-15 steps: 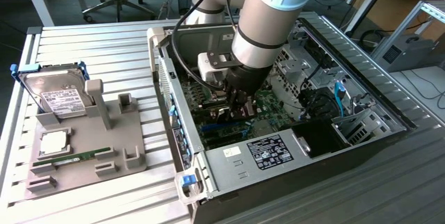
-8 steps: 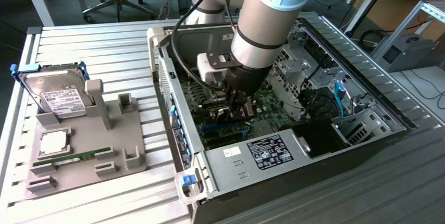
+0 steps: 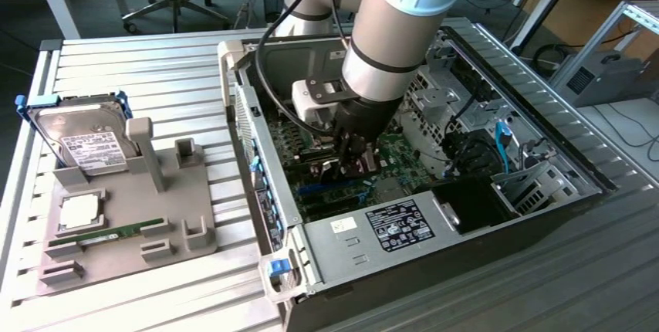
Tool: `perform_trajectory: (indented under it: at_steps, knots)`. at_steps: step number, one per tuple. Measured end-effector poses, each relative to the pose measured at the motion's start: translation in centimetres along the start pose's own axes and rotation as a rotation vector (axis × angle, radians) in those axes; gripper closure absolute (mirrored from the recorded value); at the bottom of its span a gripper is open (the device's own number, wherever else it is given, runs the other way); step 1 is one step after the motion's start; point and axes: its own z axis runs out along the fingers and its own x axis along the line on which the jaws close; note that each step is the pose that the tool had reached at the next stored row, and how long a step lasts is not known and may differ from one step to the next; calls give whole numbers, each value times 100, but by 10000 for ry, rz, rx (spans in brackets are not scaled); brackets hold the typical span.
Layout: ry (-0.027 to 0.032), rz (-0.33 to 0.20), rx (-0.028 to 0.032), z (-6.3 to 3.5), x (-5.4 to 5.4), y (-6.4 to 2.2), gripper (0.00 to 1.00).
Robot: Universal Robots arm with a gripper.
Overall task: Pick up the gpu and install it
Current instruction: 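Insert the gpu into the slot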
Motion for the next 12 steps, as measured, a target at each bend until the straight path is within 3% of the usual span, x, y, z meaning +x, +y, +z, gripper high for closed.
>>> perform_trajectory:
  at_steps: [12]
  knots:
    - [2, -2, -1, 50, 4, -1, 73]
